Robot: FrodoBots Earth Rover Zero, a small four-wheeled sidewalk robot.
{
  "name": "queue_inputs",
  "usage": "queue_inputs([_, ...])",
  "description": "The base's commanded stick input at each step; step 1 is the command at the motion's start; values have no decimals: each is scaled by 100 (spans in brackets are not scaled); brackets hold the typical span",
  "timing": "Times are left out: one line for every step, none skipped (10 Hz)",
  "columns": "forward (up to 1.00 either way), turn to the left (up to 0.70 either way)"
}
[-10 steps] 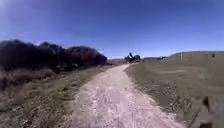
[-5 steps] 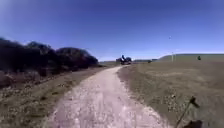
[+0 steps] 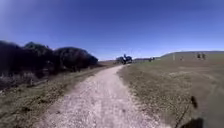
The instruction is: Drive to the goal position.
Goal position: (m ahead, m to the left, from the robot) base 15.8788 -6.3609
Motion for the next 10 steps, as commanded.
queue_inputs([100,31])
queue_inputs([100,0])
queue_inputs([100,0])
queue_inputs([100,0])
queue_inputs([100,0])
queue_inputs([100,0])
queue_inputs([100,0])
queue_inputs([100,0])
queue_inputs([100,0])
queue_inputs([100,0])
